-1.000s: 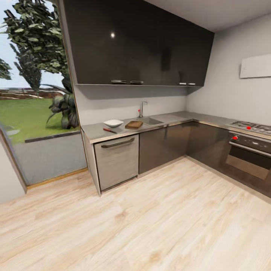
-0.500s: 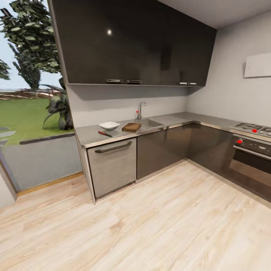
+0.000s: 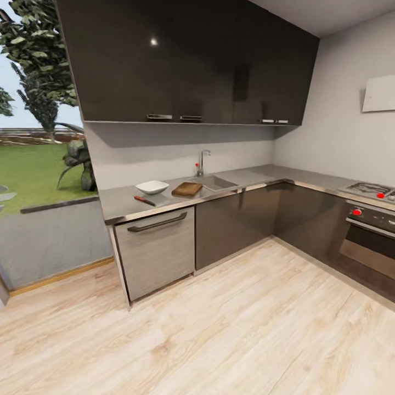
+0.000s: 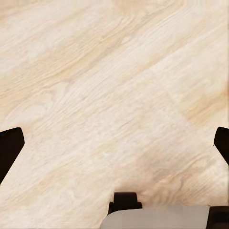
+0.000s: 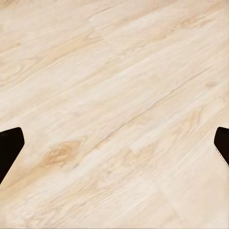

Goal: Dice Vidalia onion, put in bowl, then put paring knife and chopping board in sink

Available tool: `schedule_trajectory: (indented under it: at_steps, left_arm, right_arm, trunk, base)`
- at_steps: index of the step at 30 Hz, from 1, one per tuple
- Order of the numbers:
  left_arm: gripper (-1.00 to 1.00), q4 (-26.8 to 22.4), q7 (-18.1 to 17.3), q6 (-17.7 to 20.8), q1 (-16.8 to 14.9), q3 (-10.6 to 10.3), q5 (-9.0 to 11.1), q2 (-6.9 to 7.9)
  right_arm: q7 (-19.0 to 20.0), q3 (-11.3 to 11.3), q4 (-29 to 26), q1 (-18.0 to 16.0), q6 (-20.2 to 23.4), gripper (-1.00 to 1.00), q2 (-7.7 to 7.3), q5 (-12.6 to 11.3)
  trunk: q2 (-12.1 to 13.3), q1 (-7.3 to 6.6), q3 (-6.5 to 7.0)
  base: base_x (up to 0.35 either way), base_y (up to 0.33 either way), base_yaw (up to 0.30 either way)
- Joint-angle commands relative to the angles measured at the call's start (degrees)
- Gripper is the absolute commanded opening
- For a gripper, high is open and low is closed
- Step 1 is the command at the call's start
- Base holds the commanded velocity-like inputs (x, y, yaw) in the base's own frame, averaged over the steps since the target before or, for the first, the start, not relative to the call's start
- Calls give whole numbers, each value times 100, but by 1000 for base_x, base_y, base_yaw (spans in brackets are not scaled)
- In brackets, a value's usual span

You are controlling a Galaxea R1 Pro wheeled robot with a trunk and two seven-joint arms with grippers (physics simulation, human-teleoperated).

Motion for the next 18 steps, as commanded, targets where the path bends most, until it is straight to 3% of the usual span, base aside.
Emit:
schedule_trajectory:
  at_steps: [1,8,18]
  left_arm:
    - [100,-6,2,-10,1,-3,-1,1]
    - [100,-6,2,-10,1,-10,-1,0]
    - [100,2,2,-10,1,-14,-9,-2]
  right_arm:
    - [-18,0,5,-3,-17,100,2,3]
    - [-19,0,3,-3,-16,100,2,3]
    - [-19,0,3,-3,-14,100,2,3]
  trunk:
    - [-2,3,-5]
    - [-2,3,-5]
    - [-2,3,-5]
  base:
    - [317,-107,0]
    - [317,-117,36]
    - [317,-137,212]
